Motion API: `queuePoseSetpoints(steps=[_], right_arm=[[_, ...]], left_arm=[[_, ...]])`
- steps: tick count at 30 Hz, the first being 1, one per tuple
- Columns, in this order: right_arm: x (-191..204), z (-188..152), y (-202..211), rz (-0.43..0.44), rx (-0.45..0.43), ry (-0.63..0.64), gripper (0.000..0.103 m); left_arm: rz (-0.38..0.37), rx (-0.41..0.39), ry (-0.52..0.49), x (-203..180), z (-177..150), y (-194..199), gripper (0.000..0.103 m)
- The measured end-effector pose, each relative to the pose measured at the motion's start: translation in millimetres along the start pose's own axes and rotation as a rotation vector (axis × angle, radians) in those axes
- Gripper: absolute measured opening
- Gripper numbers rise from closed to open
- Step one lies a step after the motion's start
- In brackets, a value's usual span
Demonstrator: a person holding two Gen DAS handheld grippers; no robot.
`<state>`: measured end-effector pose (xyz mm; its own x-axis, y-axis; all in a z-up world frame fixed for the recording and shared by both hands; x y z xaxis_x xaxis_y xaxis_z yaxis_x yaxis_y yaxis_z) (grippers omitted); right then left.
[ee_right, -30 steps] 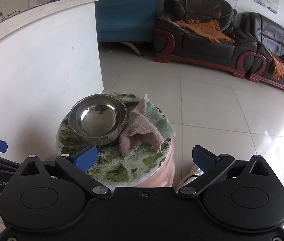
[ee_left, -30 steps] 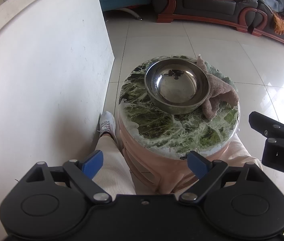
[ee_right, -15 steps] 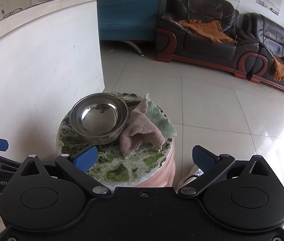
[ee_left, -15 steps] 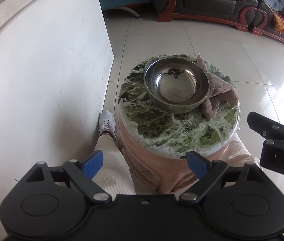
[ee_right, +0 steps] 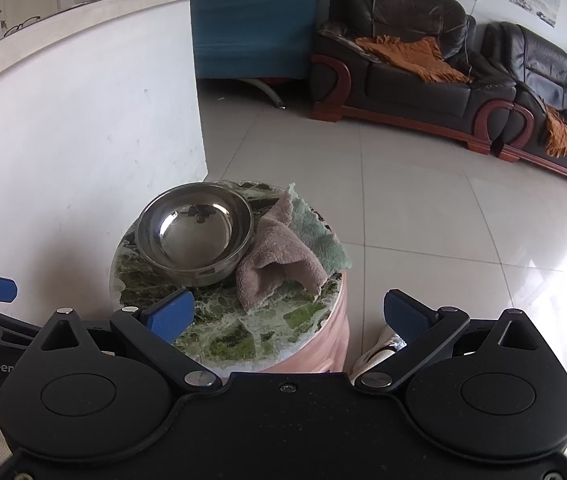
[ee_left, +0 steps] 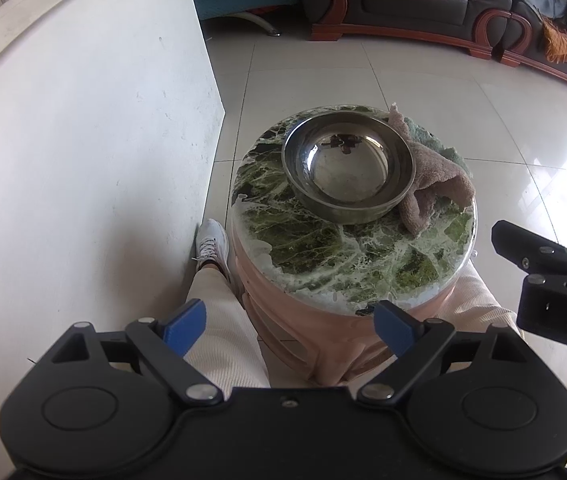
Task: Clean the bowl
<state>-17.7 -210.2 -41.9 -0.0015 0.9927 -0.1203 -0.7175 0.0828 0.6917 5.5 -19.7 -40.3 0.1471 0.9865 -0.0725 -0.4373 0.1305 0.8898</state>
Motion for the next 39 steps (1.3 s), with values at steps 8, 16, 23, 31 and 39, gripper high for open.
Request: queuePoseSetpoints(steps=[8,16,23,31,39], right_arm=[[0,-1,-2,0.0,0.005,0.001,0.103],[0,-1,-4,0.0,0.01,-0.002,0.103],[1,-3,-9,0.003,0.022,-0.002,0.103],[0,-3,-18,0.003,0.041,0.001,0.103],[-1,10,-36,0.012,0.009,0.071,0.103]], left_arm=[[0.002,0.002,0.0,-1,-1,0,0.091],[0.002,0.008,-0.002,0,-1,-2,0.091],[0.001,0.026,0.0,0,-2,-9,0.091],[0.0,0.04,-0.004,3,2,-20,0.091],[-0.006,0.021,-0.016,13,22,-37,0.091]])
Point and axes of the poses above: each gripper's, at about its wrist camera, not at the fingertips, and y roughly against the way its jaws point, x to its left, z to its top, the point moved 3 cm from there along -y, roughly the way its jaws point, and after that the axes turned 10 degrees about -z, right-handed, at the moved point
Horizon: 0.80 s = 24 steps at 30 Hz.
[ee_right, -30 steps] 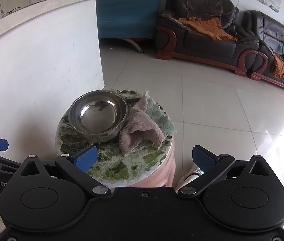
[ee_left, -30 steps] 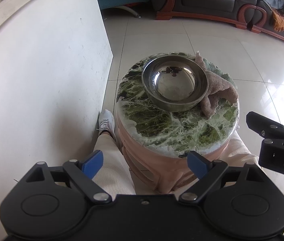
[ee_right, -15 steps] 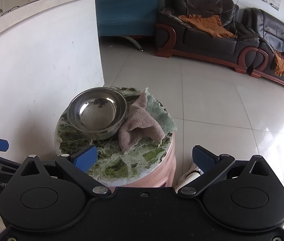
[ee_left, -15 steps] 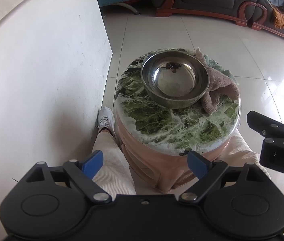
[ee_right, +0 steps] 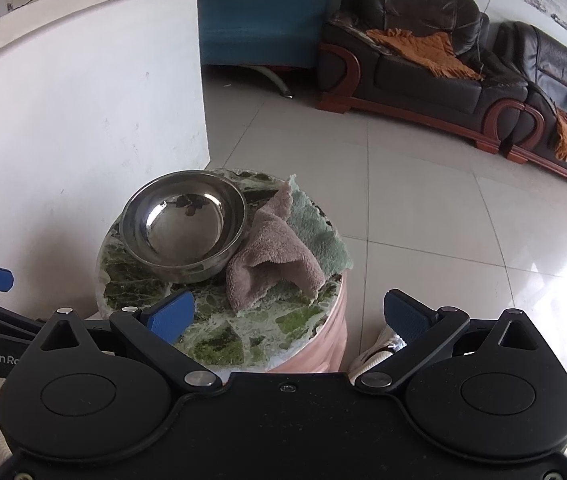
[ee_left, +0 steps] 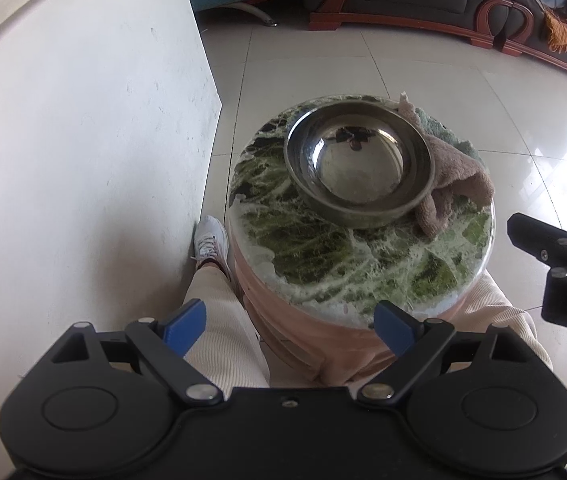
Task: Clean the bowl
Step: 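Move the left tool to the bowl rim while the right tool grasps the pink towel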
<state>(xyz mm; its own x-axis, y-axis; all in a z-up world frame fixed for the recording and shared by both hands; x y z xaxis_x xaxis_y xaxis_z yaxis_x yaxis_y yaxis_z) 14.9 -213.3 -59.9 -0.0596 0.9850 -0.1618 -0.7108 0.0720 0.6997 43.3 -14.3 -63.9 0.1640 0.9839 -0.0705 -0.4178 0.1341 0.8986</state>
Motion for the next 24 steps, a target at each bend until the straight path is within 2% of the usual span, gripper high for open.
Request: queuePoseSetpoints(steps=[6,15,21,24], right_arm=[[2,14,-35,0.024,-0.028,0.101,0.103],[12,31,-108,0.121,0.021,0.211,0.101],[4,32,-119,0.227,0.061,0.194,0.091],[5,29,-118,0.264,0.058,0.238,0.081]], left_arm=[[-0.007,-0.019,0.006,13,33,-28,0.091],[-0.119,-0.004,0.072,31,76,-63,0.091],[-0.143,0.005,0.046,25,81,-70,0.091],[-0.145,0.008,0.027,22,80,-71,0.091]])
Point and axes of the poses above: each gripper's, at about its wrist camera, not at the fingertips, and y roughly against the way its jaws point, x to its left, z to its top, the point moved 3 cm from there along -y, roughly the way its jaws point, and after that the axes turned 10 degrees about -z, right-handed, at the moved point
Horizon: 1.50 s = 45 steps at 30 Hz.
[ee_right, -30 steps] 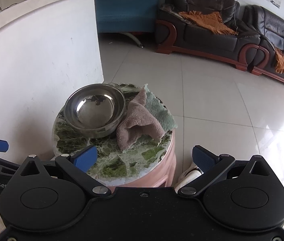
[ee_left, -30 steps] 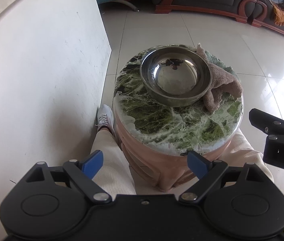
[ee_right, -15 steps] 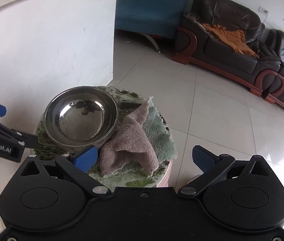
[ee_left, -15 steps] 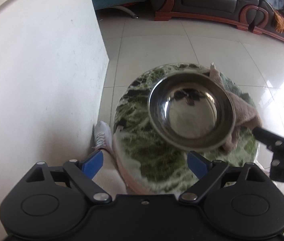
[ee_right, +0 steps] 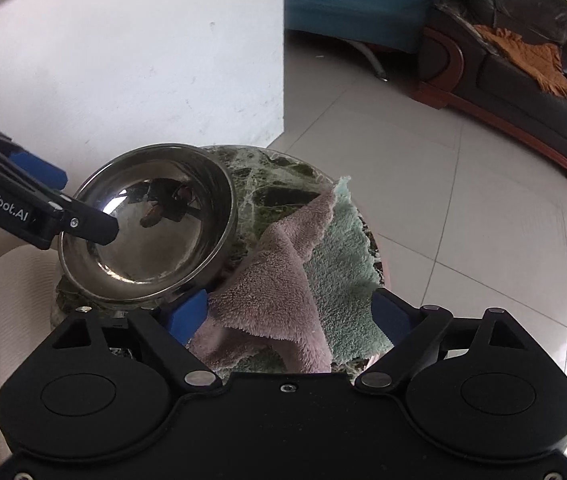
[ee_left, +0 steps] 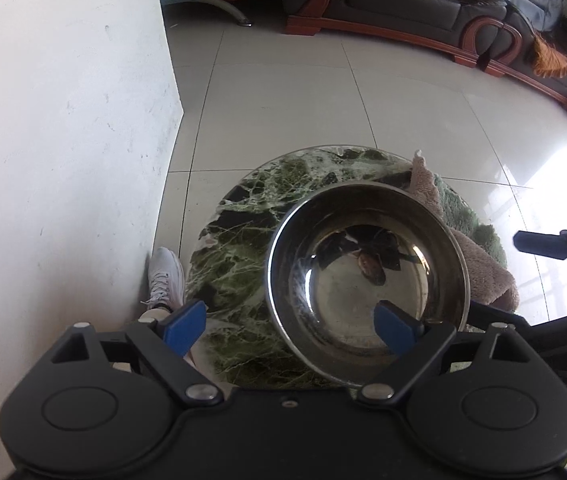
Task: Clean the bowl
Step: 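Move the left tool to the bowl rim while the right tool grasps the pink towel, then lift the pink towel with the right gripper and bring it over the bowl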
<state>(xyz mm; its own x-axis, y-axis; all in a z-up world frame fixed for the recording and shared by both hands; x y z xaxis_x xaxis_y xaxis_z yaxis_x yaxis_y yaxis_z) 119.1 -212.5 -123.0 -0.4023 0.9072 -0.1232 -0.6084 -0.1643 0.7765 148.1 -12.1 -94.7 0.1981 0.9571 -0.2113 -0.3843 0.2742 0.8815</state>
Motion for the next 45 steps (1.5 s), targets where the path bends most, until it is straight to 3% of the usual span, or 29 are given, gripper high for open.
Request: queuePoseSetpoints(steps=[5,8,12,25,34,45], right_arm=[[7,-3,-8,0.073,0.028,0.037,0.054],[7,-5,-13,0.09,0.052,0.026,0.025],[6,-5,3,0.094,0.032,-0.012,0.017],[-11,24,79,-0.02,-0.145,-0.074,0.017],[-13,64,121,-0.012,-0.296,-0.08,0.017],[-11,87,125,0.245,-0.32,-0.186,0.017]], left_arm=[[0.001,0.001,-0.011,1,-1,2,0.091],[0.014,-0.004,-0.017,1,-4,5,0.091],[0.035,-0.025,-0.037,0,-7,10,0.091],[0.074,-0.057,-0.021,2,-29,29,0.091],[0.067,-0.109,-0.016,8,-25,41,0.09],[0.083,-0.098,0.003,34,-27,38,0.089]])
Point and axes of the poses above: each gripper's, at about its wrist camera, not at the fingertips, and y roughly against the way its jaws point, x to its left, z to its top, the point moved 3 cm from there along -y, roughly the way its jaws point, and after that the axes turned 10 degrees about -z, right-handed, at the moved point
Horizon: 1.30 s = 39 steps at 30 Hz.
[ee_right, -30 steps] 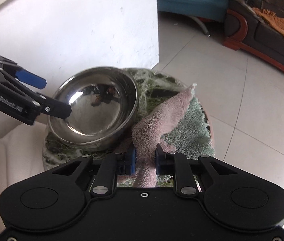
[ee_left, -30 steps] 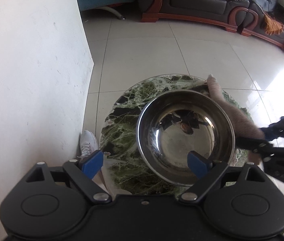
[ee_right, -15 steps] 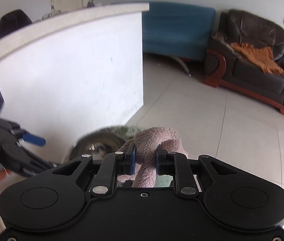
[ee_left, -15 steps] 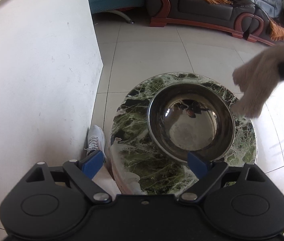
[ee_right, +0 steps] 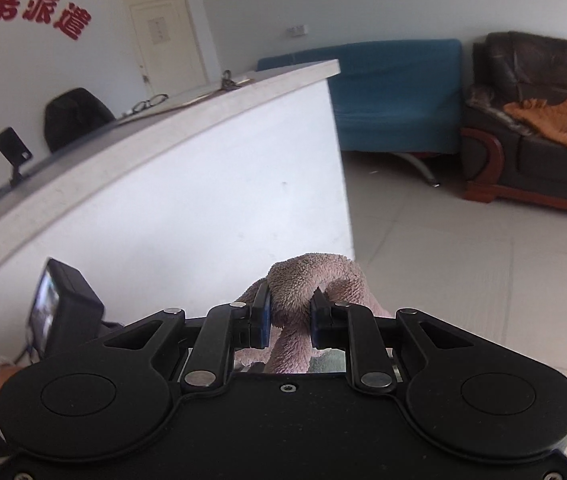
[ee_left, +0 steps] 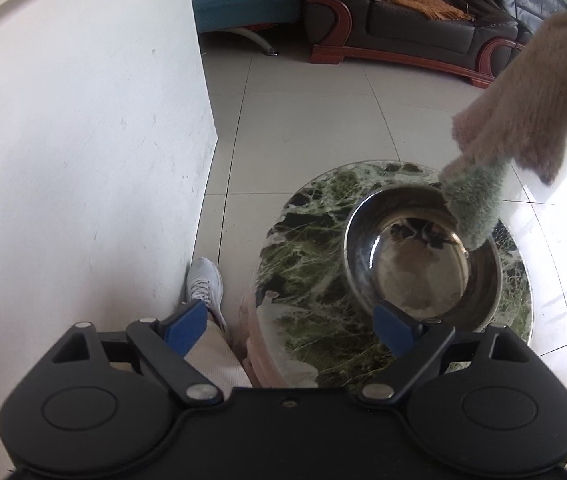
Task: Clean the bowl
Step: 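Lift the pink towel with the right gripper and bring it over the bowl, then lower the towel into the bowl with the right gripper while the left grips the rim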
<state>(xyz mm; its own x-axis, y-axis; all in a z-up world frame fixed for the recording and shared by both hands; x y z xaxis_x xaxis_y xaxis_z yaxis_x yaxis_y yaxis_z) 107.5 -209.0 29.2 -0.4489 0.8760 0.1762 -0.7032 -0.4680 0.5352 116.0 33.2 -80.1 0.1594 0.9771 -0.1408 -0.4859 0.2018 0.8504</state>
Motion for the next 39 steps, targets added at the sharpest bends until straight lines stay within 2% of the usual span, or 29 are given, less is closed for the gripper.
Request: queuePoseSetpoints(steps=[9,13,16,23,24,27,28,29,31,36,39], right_arm=[[8,-14,-29,0.082,0.117,-0.01,0.017],[8,-30,-52,0.011,0.202,0.048,0.019],[7,-53,-82,-0.063,0.288,0.14,0.019],[16,-81,-113,-0.087,0.378,0.196,0.024],[17,-84,-116,-0.086,0.401,0.193,0.027],[18,-78,-106,-0.081,0.376,0.167,0.036],[18,-76,-101,-0.08,0.363,0.155,0.042],[16,-72,-93,-0.081,0.341,0.137,0.048],[11,-63,-75,-0.09,0.29,0.1,0.053],[-2,-49,-51,-0.082,0.209,-0.001,0.053],[-5,-48,-54,-0.086,0.195,-0.015,0.053]], left_arm=[[-0.021,0.018,0.02,11,-7,0,0.089],[-0.037,0.025,0.021,9,-8,0,0.089],[-0.05,0.027,0.01,4,-8,0,0.089],[-0.062,0.018,-0.013,-8,-5,3,0.089],[-0.061,0.014,-0.015,-8,-5,2,0.089],[-0.051,-0.009,-0.017,-9,0,2,0.089],[-0.052,-0.014,-0.012,-8,1,0,0.089],[-0.057,-0.017,-0.007,-8,3,-1,0.089],[-0.072,-0.019,0.008,-6,7,-4,0.088],[-0.088,-0.005,0.048,-4,12,-13,0.085],[-0.08,0.01,0.049,-4,12,-15,0.073]])
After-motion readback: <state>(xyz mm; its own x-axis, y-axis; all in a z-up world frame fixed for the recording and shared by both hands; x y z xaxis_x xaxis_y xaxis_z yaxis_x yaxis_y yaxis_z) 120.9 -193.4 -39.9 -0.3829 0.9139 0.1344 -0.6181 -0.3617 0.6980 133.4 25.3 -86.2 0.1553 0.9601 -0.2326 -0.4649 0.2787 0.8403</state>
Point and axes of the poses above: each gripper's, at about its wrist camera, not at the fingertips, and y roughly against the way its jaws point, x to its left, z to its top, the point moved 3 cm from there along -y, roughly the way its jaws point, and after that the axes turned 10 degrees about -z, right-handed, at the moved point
